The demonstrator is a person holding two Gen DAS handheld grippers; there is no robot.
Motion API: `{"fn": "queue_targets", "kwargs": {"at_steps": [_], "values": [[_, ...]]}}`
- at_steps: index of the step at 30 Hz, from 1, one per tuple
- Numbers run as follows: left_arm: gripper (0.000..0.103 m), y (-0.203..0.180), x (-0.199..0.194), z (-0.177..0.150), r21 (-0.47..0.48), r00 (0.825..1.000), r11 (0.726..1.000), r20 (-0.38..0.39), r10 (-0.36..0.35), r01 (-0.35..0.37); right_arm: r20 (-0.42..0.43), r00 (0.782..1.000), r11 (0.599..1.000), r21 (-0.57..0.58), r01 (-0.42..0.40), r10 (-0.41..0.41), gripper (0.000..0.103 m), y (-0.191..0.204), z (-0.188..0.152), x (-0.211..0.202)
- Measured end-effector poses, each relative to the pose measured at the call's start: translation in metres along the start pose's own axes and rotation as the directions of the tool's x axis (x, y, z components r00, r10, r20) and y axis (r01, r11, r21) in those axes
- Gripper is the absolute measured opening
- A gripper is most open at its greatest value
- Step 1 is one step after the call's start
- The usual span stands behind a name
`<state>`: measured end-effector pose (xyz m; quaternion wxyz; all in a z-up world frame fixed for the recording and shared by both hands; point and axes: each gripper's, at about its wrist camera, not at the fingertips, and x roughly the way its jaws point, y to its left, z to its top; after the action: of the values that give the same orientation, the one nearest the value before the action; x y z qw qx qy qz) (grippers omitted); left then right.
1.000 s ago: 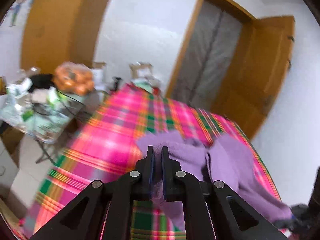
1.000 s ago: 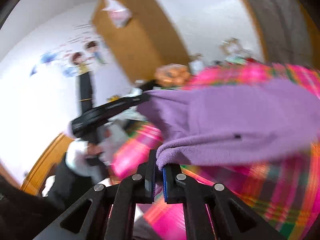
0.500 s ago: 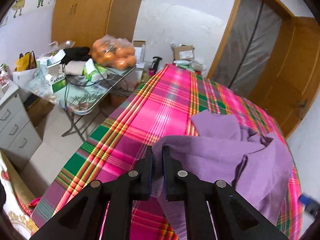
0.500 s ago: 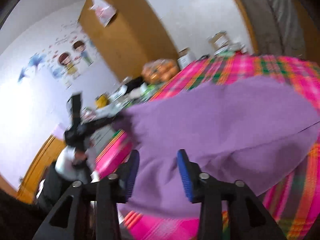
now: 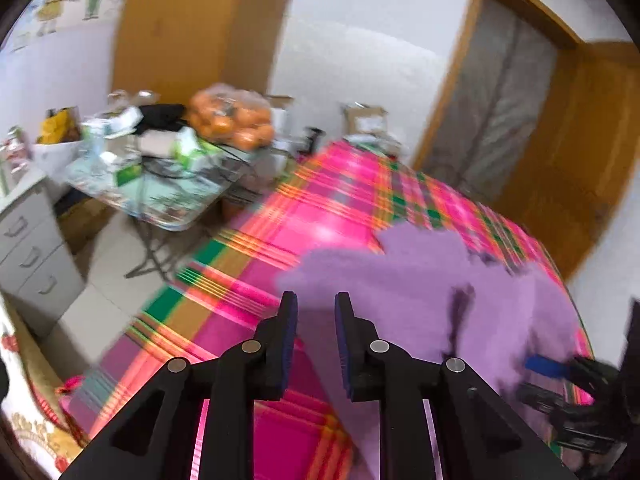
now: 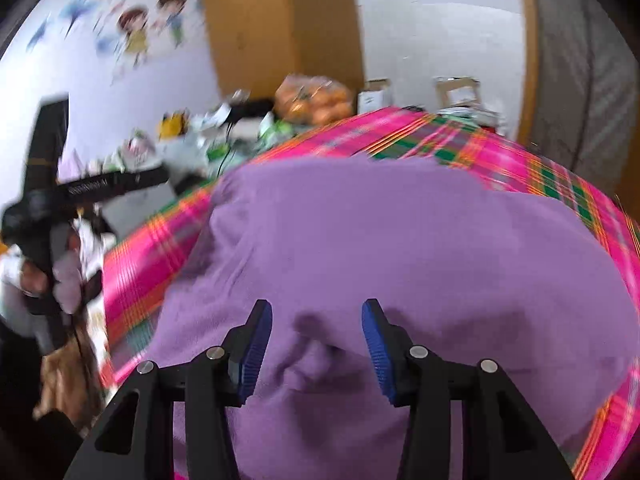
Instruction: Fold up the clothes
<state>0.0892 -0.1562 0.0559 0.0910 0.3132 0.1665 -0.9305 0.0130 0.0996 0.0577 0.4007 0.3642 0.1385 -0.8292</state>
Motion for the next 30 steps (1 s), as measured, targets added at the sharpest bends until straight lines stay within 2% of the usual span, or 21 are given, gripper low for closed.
{"fn": "queue_targets", "kwargs": {"at_steps": [5, 6, 7, 8, 9, 12, 15, 17, 20, 21, 22, 23, 24, 26, 27, 28, 29, 30], "values": [[0.02, -0.01, 0.017, -0.014, 0.012, 0.997, 0.999, -0.072, -0.032, 0.032, -0.055, 0.996, 0.988, -0.142, 0.058, -0.066, 0.047, 0.022, -0.005, 0.024], [0.02, -0.011, 0.019, -0.016, 0.012, 0.996, 0.999, -0.081, -0.035, 0.036, -0.066, 0.994, 0.983, -0.168, 0.071, -0.083, 0.044, 0.025, -0.006, 0.03], [0.02, -0.012, 0.021, -0.017, 0.013, 0.996, 0.999, -0.087, -0.036, 0.038, -0.067, 0.994, 0.982, -0.17, 0.078, -0.091, 0.023, 0.024, -0.007, 0.032], [0.02, -0.013, 0.022, -0.018, 0.015, 0.995, 0.999, -0.092, -0.037, 0.039, -0.064, 0.994, 0.984, -0.16, 0.083, -0.094, 0.008, 0.022, -0.007, 0.033], [0.02, -0.014, 0.023, -0.02, 0.017, 0.995, 0.999, -0.096, -0.038, 0.04, -0.045, 0.995, 0.988, -0.127, 0.086, -0.092, 0.004, 0.014, -0.005, 0.028], [0.02, -0.015, 0.024, -0.023, 0.021, 0.994, 0.999, -0.1, -0.037, 0.039, 0.057, 0.992, 0.994, -0.004, 0.114, -0.113, 0.004, -0.015, 0.001, 0.0], [0.02, -0.014, 0.028, -0.025, 0.018, 0.993, 0.999, -0.111, -0.038, 0.04, 0.136, 0.969, 0.975, 0.111, 0.192, -0.206, 0.004, -0.051, 0.005, -0.031], [0.02, -0.014, 0.03, -0.026, 0.016, 0.992, 0.999, -0.116, -0.041, 0.043, 0.164, 0.937, 0.937, 0.221, 0.271, -0.309, 0.004, -0.085, 0.006, -0.054], [0.02, -0.015, 0.034, -0.026, 0.017, 0.991, 0.999, -0.122, -0.049, 0.051, 0.12, 0.855, 0.792, 0.458, 0.404, -0.505, 0.004, -0.15, -0.005, -0.084], [0.02, -0.016, 0.034, -0.027, 0.017, 0.991, 0.998, -0.122, -0.052, 0.054, 0.068, 0.812, 0.711, 0.53, 0.463, -0.579, 0.005, -0.17, -0.012, -0.094], [0.02, -0.017, 0.035, -0.027, 0.018, 0.991, 0.998, -0.123, -0.055, 0.058, 0.032, 0.78, 0.654, 0.567, 0.501, -0.625, 0.007, -0.182, -0.017, -0.102], [0.02, -0.018, 0.036, -0.026, 0.02, 0.99, 0.998, -0.125, -0.059, 0.062, 0.009, 0.757, 0.617, 0.587, 0.525, -0.653, 0.007, -0.19, -0.021, -0.108], [0.02, -0.019, 0.038, -0.026, 0.021, 0.99, 0.998, -0.126, -0.061, 0.064, 0.008, 0.745, 0.6, 0.6, 0.53, -0.667, 0.01, -0.193, -0.023, -0.113], [0.02, -0.021, 0.041, -0.025, 0.024, 0.989, 0.997, -0.13, -0.065, 0.069, 0.065, 0.758, 0.639, 0.587, 0.497, -0.649, 0.025, -0.184, -0.017, -0.117], [0.02, -0.022, 0.043, -0.025, 0.026, 0.989, 0.997, -0.132, -0.066, 0.07, 0.101, 0.776, 0.678, 0.566, 0.47, -0.623, 0.035, -0.177, -0.011, -0.114], [0.02, -0.023, 0.045, -0.025, 0.027, 0.989, 0.997, -0.134, -0.067, 0.071, 0.145, 0.815, 0.74, 0.529, 0.415, -0.561, 0.041, -0.167, -0.001, -0.106], [0.02, -0.023, 0.047, -0.025, 0.028, 0.988, 0.997, -0.136, -0.068, 0.072, 0.168, 0.849, 0.785, 0.501, 0.364, -0.501, 0.042, -0.161, 0.008, -0.096], [0.02, -0.024, 0.048, -0.025, 0.029, 0.988, 0.997, -0.139, -0.068, 0.072, 0.172, 0.894, 0.833, 0.468, 0.295, -0.414, 0.042, -0.156, 0.018, -0.081]]}}
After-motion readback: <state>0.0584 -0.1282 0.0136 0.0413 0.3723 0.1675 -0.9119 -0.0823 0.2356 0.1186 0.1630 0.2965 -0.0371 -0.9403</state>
